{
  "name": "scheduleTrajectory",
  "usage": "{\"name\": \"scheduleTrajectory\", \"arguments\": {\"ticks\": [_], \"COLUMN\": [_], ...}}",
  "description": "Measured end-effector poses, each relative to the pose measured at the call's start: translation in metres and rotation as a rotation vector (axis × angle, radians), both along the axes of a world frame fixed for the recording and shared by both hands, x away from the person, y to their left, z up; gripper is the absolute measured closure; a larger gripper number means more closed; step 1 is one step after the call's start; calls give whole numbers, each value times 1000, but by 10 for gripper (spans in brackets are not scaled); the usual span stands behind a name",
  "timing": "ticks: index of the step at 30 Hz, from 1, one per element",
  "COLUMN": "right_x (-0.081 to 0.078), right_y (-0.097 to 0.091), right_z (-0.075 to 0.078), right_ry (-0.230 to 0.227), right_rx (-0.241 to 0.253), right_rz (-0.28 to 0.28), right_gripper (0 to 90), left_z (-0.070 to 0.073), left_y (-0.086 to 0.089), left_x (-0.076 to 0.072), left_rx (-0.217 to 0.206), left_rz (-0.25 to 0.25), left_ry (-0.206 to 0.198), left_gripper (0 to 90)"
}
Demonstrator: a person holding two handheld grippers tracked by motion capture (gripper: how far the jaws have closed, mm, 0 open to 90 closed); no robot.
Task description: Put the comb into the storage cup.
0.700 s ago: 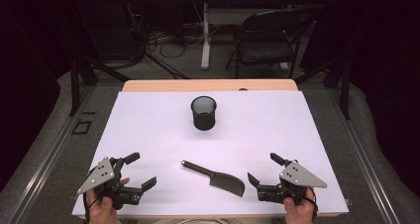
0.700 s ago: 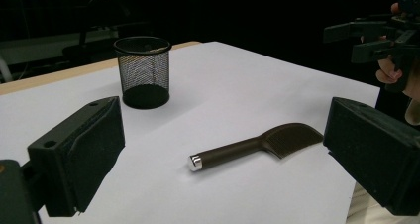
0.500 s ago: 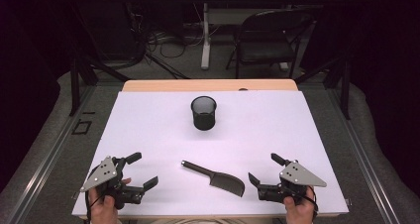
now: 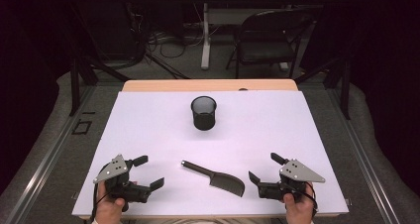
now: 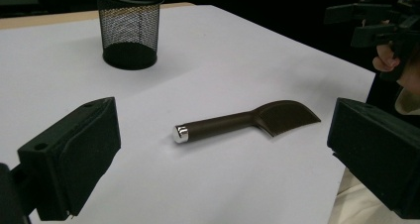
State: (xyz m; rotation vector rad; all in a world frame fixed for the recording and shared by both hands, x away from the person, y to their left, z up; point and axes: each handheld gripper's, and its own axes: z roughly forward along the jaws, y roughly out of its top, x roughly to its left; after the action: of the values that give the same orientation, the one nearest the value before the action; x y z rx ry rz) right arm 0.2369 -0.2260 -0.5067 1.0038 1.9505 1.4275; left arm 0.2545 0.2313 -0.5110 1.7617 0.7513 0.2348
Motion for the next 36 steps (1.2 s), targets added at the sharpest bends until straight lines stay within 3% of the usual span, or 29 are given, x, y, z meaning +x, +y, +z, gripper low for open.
{"name": "scheduleTrajectory", "arguments": {"ticks": [3,6,8,9,11,24,36], "right_x": [-1,-1,-1,-1,0,0,0], "right_y": [0,1,2,3,2,3,4], "right_z": [0,0,0,-1,-1,-1,-2], "right_ry": [-7,-7,-3,-6,-5,-5,3], "right_rx": [0,-5,-2,-4,-9,-16,-28], "right_rz": [-1,2,0,-2,-3,-14,-12], "right_gripper": [62,62,62,62,62,62,62], "left_z": [-1,-1,-1,0,1,21,50], "left_y": [1,1,-1,-3,-4,-14,-27], "left_x": [0,1,0,1,1,19,36], "left_rx": [-9,14,52,95,106,101,44], "left_rz": [4,6,17,15,19,49,45], "left_ry": [17,21,18,14,11,36,20], "left_gripper": [2,2,2,3,3,4,51]}}
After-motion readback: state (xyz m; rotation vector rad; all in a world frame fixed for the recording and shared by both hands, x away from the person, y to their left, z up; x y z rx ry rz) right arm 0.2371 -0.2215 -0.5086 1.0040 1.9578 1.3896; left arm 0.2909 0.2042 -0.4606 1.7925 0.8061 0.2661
